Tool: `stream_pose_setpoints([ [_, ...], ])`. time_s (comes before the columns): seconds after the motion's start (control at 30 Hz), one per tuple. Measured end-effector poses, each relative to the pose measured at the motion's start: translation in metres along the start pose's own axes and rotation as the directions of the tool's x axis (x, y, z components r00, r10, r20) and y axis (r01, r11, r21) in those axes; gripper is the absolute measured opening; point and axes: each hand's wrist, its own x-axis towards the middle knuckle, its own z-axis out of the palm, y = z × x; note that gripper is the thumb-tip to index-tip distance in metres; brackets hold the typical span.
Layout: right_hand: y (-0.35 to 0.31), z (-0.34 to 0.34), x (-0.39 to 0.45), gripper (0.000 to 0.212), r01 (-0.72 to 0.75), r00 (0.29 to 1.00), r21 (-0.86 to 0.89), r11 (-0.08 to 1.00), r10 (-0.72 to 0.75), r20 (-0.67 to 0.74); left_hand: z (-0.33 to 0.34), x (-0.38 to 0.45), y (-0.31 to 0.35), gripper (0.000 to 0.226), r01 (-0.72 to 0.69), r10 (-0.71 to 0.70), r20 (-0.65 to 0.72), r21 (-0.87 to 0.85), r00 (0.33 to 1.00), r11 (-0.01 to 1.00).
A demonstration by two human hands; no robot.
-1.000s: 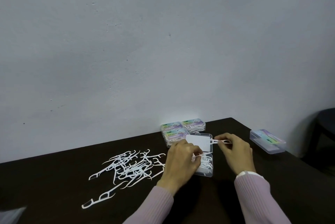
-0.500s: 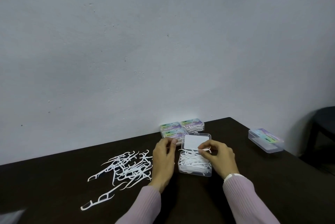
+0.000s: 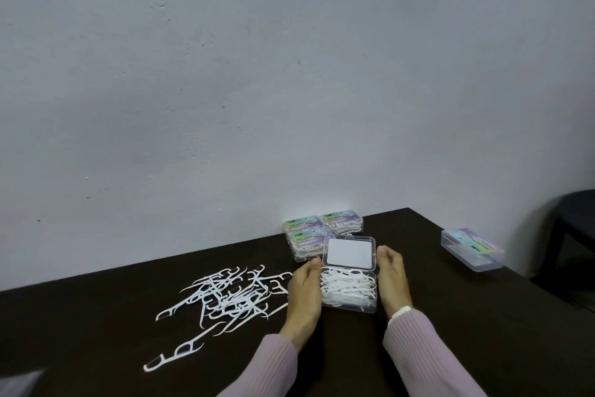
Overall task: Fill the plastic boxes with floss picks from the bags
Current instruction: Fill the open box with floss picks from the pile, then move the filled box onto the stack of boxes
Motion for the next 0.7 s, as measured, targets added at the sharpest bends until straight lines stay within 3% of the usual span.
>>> stream_pose_setpoints([
  [0.07,0.003,0.003,0.001,0.042,-0.079,0.996,0.026,0.997,0.077,0.039,0.000,-0.002,-0.002,0.029,-0.029,0.030,-0.018,0.027,0.999,0.999],
  [0.27,0.002,0.006,0.003,0.046,-0.114,0.992,0.110,0.987,0.107,0.070,0.000,-0.003,-0.005,0.015,-0.005,0.004,-0.090,-0.008,0.996,1.000],
  [0.33,0.002,0.006,0.003,0.048,-0.151,0.987,0.160,0.976,0.138,0.086,0.002,-0.004,-0.005,0.011,0.043,-0.048,-0.057,-0.085,0.997,0.995],
  [0.47,-0.002,0.007,0.000,0.045,-0.195,0.973,0.178,0.964,0.167,0.162,0.002,-0.005,-0.001,0.032,0.117,-0.118,0.010,-0.215,0.993,0.969],
  [0.57,0.001,0.007,0.003,0.023,-0.123,0.985,0.094,0.988,0.110,0.131,-0.001,-0.004,-0.004,0.020,0.123,-0.108,0.093,-0.175,0.990,0.977],
  [0.7,0.004,0.003,0.007,0.030,-0.077,0.988,0.034,0.996,0.071,0.135,-0.008,-0.002,-0.003,0.027,0.142,-0.106,0.202,-0.174,0.974,0.974],
])
